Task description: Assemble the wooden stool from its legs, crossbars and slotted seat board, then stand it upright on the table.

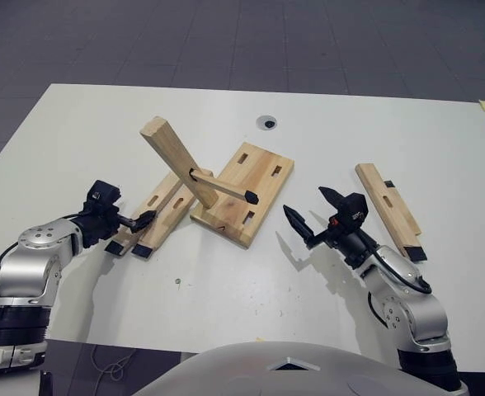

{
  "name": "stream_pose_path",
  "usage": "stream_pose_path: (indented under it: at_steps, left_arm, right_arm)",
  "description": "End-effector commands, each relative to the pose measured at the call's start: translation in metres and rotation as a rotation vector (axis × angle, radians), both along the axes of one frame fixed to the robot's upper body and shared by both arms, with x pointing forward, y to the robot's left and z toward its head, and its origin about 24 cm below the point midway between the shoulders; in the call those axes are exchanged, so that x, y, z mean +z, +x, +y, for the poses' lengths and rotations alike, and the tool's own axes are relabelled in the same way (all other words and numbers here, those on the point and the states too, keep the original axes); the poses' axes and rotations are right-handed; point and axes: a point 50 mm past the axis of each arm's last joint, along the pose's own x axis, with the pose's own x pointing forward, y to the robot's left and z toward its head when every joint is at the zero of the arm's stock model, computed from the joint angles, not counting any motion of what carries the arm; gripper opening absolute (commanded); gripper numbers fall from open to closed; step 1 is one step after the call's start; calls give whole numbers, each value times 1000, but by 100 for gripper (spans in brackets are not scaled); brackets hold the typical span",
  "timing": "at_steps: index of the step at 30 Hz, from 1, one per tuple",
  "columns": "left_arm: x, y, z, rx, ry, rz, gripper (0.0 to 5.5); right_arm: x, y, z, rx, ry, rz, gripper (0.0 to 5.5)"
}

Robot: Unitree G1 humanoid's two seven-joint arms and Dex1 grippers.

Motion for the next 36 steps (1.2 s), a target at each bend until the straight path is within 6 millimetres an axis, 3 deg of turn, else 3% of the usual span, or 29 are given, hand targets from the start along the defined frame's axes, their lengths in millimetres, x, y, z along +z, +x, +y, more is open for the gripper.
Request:
stream_pose_path:
  at_steps: [1, 5, 10, 15, 24, 32, 36]
  left_arm:
    - [9, 5, 10, -4, 52, -26, 538]
    - [10, 7, 12, -23, 69, -30, 538]
    - [16, 4, 0, -181, 17, 14, 538]
    - [13, 4, 16, -254, 113, 105, 538]
    - [7, 0, 23, -473, 114, 308, 388]
    - [2, 13, 21, -490, 172, 275, 249]
    - [-3, 21, 12, -425, 136, 186, 211]
  right_arm:
    - [0, -1, 2, -8, 0, 0, 540]
    - [-2, -1, 4, -11, 3, 2, 540]
    - [-1, 0, 3, -14, 2, 0, 540]
    - [1, 4, 1, -18, 2, -3, 540]
    - [-2, 3, 2, -63, 5, 1, 540]
    - [-4, 7, 4, -89, 7, -11, 540]
    - [-4, 10, 4, -103, 7, -21, 540]
